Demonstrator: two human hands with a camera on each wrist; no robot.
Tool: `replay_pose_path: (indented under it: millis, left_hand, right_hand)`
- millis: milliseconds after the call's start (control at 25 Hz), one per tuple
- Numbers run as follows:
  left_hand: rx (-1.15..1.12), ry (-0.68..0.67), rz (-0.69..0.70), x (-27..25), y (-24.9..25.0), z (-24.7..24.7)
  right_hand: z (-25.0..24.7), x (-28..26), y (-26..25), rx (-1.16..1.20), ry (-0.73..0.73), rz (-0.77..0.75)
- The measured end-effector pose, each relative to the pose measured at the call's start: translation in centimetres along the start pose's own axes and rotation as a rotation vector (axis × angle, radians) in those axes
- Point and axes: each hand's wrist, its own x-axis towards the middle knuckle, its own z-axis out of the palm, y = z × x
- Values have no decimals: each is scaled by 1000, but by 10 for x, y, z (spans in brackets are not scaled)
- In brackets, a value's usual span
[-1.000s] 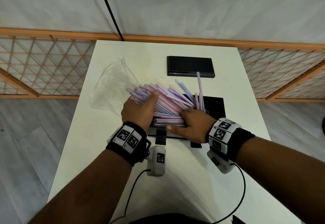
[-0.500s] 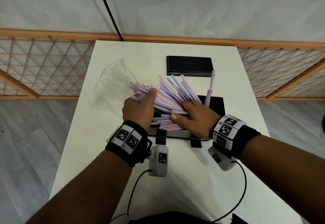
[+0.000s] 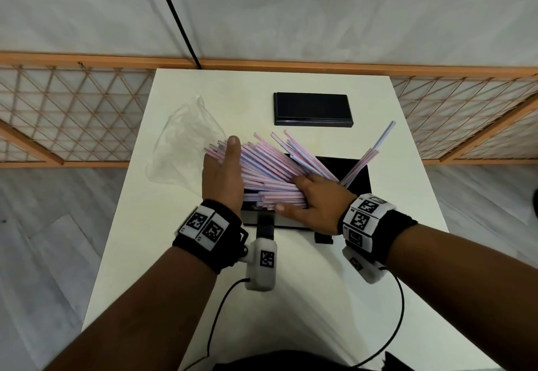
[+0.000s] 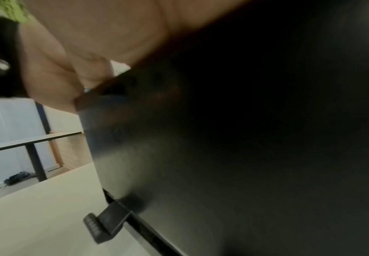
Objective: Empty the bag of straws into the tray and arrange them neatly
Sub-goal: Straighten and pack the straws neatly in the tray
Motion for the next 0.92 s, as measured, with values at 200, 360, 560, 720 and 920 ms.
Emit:
replay_pose_path:
  millis: [200, 360, 560, 720, 920]
  left_hand:
    - [19, 29, -56, 1, 7, -2]
    - [1, 40, -68, 0, 2, -4]
    - [-31, 25, -105, 0, -4, -8]
    - [-76, -5, -84, -7, -5, 0]
    - [-147, -6, -76, -6, 3, 4]
  right_hand:
    - [-4, 8, -8, 11, 91, -1]
    - [-5, 2, -8, -49, 75, 33]
    - [-39, -29, 0, -52, 282, 2]
    - [-76, -49, 23, -143, 272, 215]
    - [-66, -59, 66, -246, 16, 464]
